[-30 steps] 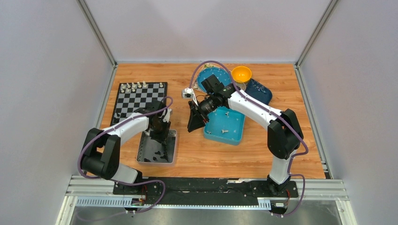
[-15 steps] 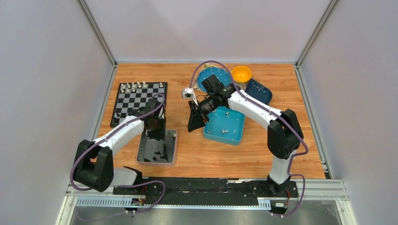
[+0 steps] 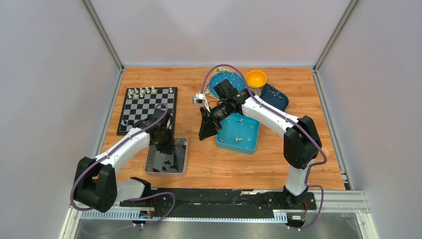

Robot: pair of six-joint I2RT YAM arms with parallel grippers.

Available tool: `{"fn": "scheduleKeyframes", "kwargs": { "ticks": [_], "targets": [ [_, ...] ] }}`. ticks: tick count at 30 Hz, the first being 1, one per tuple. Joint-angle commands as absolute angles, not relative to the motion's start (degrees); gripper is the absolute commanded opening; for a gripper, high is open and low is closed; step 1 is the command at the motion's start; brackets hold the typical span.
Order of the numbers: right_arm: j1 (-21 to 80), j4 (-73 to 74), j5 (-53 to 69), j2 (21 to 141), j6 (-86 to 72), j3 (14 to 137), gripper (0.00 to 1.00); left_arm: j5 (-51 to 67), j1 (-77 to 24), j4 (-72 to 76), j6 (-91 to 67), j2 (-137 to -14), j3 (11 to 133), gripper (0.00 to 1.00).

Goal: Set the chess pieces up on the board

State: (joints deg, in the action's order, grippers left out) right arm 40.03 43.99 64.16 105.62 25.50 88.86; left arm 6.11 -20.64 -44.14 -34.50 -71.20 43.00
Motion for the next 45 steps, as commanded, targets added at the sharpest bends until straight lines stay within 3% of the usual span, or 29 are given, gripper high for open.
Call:
{"fn": "scheduleKeyframes", "kwargs": {
  "ticks": [1, 25, 35, 45],
  "targets": [
    [39.9, 43.5, 66.01, 103.62, 25.84, 88.95, 0.31, 5.63, -21.27, -45.7, -37.35, -71.1, 42.36, 0.33],
    [39.9, 43.59, 65.57, 103.45, 26.45, 88.59, 0.31, 4.66, -22.85, -42.71, -36.39, -77.87, 42.54, 0.27],
    [39.9, 43.86, 65.57, 103.36, 26.81, 88.24, 0.31, 4.22, -23.03, -45.87, -34.46, -77.52, 44.91, 0.06],
    [39.82, 43.94, 66.0, 103.18, 27.07, 88.24, 0.31, 1.32, -22.77, -54.39, -28.57, -75.23, 53.51, 0.05]
  ]
}}
